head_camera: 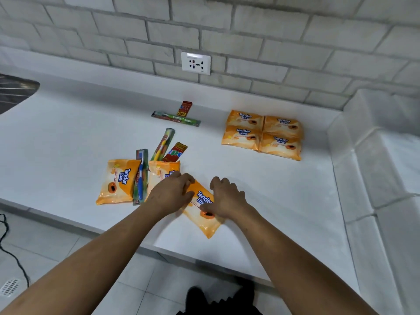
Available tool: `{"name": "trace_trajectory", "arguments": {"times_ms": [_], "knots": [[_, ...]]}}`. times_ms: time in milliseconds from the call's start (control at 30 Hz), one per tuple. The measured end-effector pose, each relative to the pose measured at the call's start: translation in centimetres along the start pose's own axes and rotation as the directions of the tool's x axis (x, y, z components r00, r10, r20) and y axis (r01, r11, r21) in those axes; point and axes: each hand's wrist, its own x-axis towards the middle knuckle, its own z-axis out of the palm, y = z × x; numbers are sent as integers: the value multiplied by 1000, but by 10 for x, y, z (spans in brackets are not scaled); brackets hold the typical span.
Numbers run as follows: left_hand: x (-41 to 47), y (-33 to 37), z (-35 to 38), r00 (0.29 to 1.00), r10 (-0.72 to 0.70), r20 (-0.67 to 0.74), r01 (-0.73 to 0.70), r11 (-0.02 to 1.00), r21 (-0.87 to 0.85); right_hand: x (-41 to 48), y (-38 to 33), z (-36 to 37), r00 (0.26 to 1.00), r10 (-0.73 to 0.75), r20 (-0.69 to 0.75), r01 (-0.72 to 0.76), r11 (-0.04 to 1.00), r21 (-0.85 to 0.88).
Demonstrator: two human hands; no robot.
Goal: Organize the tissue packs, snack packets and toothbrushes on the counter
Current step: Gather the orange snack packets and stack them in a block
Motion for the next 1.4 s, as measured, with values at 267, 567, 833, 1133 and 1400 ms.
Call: {"name": "trace_trajectory", "arguments": {"times_ms": [267,567,833,1133,1400], "knots": [[21,35,13,1000,9,11,-9,1000,2,3,44,-15,984,130,-121,-136,990,-45],[61,66,24,984,-146,105,167,957,-235,14,74,-27,932,304,-200,-288,952,104],[102,85,24,957,-244,158,289,852,-436,45,102,-36,883,414,-220,-291,852,435],[147,104,17,974,-217,64,201,697,-688,62,127,-73,907,369,-205,-58,591,804],[197,120,-9,977,-201,-70,96,710,-697,105,141,-112,909,349,-226,-28,594,804]]}}
